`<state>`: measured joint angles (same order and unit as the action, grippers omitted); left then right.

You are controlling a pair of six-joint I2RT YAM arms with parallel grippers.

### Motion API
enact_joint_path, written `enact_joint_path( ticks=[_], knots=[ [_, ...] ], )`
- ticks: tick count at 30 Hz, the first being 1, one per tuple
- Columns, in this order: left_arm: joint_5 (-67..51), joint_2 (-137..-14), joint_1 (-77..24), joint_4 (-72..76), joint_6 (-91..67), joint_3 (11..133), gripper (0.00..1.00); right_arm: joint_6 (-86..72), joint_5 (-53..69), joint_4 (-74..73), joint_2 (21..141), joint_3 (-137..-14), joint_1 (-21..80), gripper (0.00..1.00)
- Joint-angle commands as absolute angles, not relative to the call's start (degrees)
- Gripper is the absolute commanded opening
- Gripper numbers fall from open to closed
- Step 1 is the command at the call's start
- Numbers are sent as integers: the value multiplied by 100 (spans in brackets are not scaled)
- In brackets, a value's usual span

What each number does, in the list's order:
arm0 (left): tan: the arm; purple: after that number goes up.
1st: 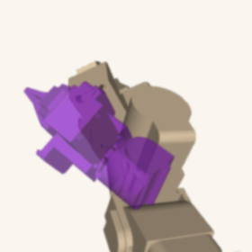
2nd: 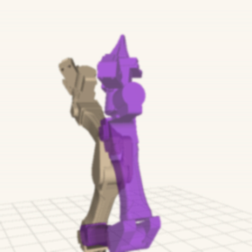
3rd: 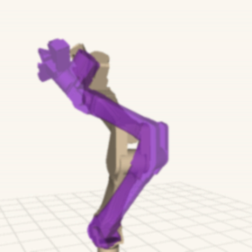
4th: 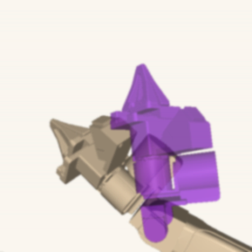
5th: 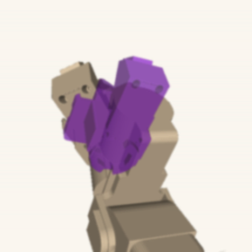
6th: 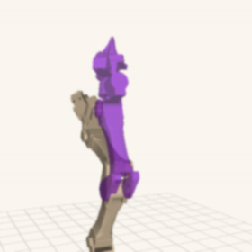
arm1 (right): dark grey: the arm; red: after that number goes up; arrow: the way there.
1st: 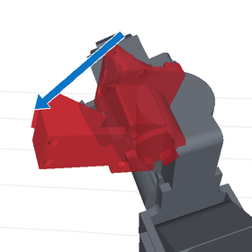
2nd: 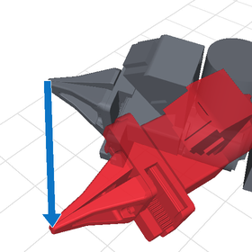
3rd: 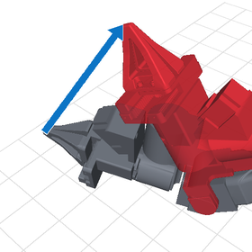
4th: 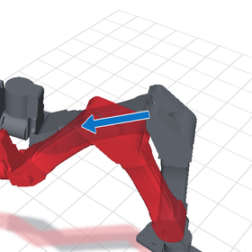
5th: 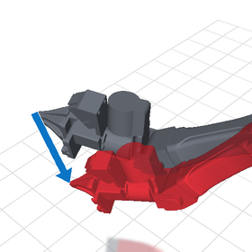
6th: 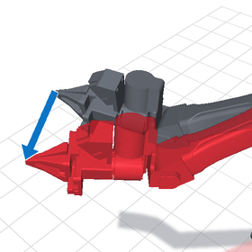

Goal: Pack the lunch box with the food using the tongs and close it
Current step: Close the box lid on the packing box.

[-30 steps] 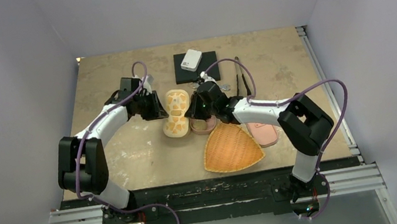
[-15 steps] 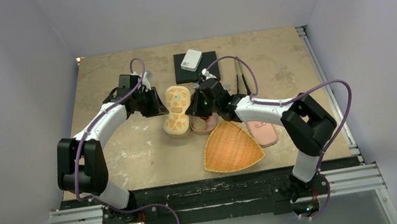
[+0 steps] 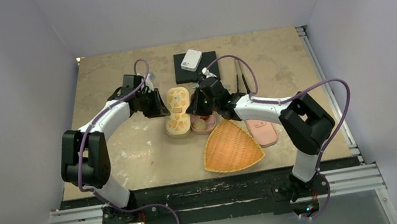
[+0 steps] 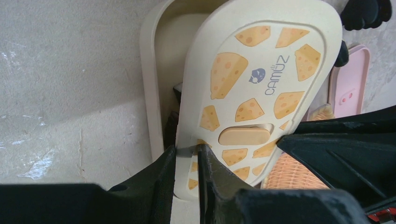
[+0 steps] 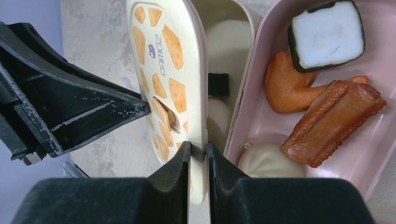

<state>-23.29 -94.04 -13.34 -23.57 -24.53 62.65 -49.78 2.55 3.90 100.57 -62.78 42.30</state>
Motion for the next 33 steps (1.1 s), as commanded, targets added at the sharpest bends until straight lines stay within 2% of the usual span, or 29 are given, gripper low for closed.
enact_joint_path(
  ticks=[1,18,28,33],
  knots=[
    [-2733,-9480,-1565,-1968,-2506,6426,20,-4945,706,846,10188,-6639,4367,14],
    [-2516,-9642,-1564,-1975,-2276,6564,21,-4948,621,935,10505,-6412,4368,13],
    [-2068,-9051,-1564,-1969,-1720,6636,46,-4863,217,710,10249,-6252,4367,21],
    [-1563,-9025,-1564,-2024,-1611,6573,52,-4852,122,741,10285,-6161,4365,24]
  ],
)
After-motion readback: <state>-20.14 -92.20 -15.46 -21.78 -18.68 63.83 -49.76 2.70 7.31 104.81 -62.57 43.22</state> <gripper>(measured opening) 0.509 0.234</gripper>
